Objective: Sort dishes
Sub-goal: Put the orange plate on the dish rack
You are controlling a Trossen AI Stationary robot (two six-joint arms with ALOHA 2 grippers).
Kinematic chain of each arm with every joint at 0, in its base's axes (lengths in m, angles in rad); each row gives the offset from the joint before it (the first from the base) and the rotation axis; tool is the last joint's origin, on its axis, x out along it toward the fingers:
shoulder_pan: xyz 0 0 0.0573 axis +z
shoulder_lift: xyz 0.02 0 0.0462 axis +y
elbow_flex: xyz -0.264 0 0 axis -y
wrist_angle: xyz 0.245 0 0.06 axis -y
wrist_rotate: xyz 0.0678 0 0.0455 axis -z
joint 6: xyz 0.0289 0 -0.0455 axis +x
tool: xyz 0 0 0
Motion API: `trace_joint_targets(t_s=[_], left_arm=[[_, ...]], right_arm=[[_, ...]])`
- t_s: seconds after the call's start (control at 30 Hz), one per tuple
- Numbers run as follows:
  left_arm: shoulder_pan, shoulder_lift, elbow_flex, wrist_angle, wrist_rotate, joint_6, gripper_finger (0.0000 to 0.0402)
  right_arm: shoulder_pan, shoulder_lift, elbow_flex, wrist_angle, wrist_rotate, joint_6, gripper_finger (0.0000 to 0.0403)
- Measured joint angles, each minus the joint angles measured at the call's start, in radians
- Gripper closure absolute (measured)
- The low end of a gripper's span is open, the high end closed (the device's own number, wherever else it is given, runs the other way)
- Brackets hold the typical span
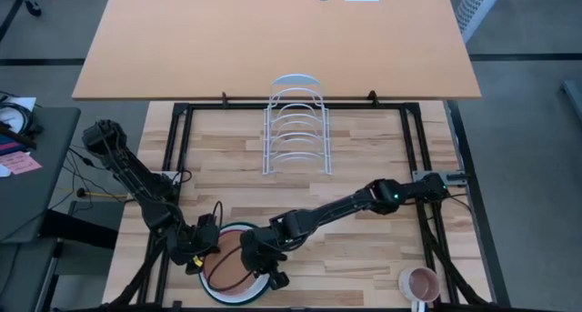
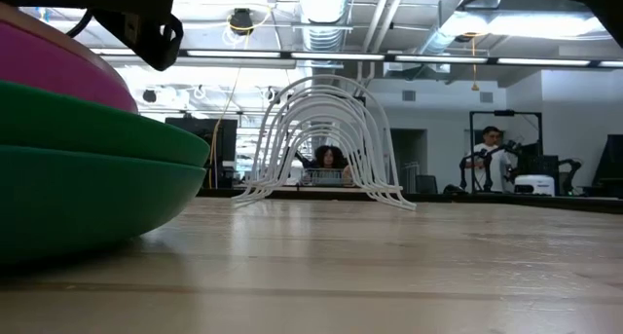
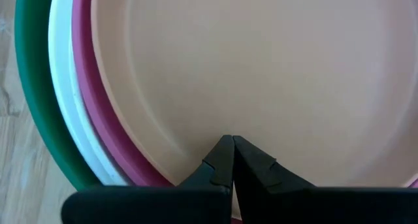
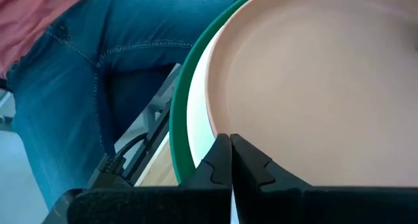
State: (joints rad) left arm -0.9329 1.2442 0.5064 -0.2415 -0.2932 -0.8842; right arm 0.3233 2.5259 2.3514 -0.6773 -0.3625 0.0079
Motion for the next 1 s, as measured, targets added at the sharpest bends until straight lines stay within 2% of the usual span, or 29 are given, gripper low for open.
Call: trace_joint_targets(t_s=[0.23,0.53,0.8,1.0], left_arm=[[0.001,-0.001,-0.024,0.028,-0.008,-0.013,0.0401],[0.001,-0.001,-0.038,0.059,-0.010,-0.010,0.0401],[0.002,0.002,-0.002,0.082,0.002,0.051,0.0401],[0.002,0.002,0.055,-0.035,0.004,0.052,0.0401]], right_arm=[[0.001,-0.007,0.003,-0.046,0.024,0.069,0.0370],[0.033,-0.077,0.003,-0.194,0.244,0.194,0.0377],[0.057,-0.078,0.002,-0.225,0.244,0.200,0.0386],[0.044,-0.078,0.002,-0.228,0.245,0.202,0.0386]])
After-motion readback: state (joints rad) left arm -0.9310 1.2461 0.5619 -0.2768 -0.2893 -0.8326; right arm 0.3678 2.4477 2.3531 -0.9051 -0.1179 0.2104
